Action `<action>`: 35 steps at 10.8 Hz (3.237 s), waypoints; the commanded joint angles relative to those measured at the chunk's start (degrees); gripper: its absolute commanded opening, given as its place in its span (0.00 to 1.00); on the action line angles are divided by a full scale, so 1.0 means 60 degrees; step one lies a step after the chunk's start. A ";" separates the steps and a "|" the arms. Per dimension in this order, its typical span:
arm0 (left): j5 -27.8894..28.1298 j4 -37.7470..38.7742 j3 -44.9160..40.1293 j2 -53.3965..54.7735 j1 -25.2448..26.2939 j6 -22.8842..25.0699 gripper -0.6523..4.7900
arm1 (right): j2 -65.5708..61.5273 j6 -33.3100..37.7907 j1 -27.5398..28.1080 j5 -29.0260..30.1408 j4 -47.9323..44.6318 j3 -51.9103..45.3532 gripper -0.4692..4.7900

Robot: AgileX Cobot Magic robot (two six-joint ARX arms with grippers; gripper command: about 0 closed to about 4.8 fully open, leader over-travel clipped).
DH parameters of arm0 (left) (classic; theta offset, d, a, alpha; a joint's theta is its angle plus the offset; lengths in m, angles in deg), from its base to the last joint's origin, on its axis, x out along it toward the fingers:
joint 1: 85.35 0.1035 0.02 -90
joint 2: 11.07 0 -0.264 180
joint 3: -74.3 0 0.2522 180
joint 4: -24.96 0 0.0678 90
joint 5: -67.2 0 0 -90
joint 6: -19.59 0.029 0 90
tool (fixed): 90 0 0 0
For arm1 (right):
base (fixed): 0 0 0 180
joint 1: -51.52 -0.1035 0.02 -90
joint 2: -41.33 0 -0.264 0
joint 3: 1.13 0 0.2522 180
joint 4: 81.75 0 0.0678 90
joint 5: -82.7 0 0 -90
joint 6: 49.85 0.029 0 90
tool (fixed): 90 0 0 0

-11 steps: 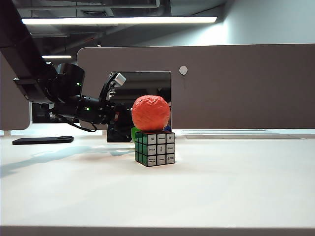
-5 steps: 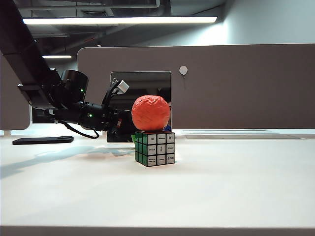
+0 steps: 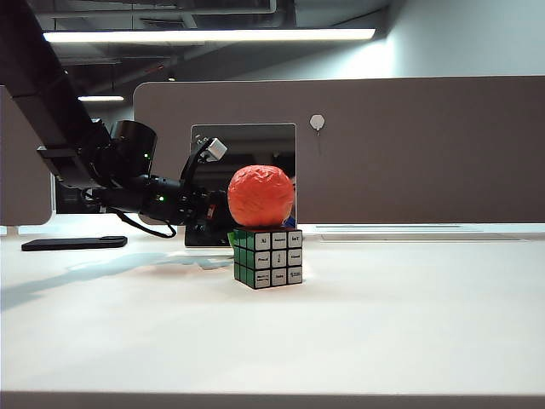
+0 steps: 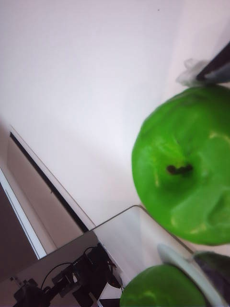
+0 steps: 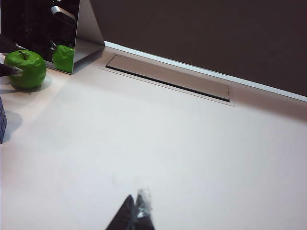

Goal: Move all the fruits on the tabletop near the face of the Rubik's cube that has the color most similar to each fruit.

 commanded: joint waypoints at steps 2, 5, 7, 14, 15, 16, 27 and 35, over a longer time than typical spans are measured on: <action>0.0033 0.0044 0.0353 0.0171 -0.0164 0.0029 1.00 | -0.0004 0.0036 0.0007 -0.0127 -0.0066 0.0025 0.09; 0.0102 0.0047 0.0361 0.0393 -0.0208 0.0033 1.00 | -0.0004 0.0036 0.0007 -0.0149 -0.0062 0.0025 0.09; 0.0138 0.0044 0.0361 0.0393 -0.0208 0.0033 1.00 | -0.0004 0.0040 0.0007 -0.0149 -0.0058 0.0025 0.09; 0.0448 -0.0025 0.0368 0.0393 -0.0226 0.0022 1.00 | -0.0004 0.0040 0.0004 -0.0149 -0.0029 0.0025 0.09; 0.0543 -0.0018 0.0397 0.0393 -0.0222 0.0007 1.00 | -0.0004 0.0040 0.0007 -0.0149 -0.0029 0.0025 0.09; 0.0637 -0.0022 0.0404 0.0393 -0.0226 0.0004 0.92 | -0.0004 0.0040 0.0007 -0.0149 -0.0029 0.0025 0.09; 0.0630 0.0532 0.0412 0.0281 0.0302 -0.0984 0.73 | -0.0004 0.0040 0.0004 -0.0332 -0.0033 0.0007 0.09; 0.0386 0.2714 0.0401 0.0109 0.0641 -0.0251 0.74 | -0.0004 0.0040 0.0004 -0.0332 -0.0033 0.0007 0.09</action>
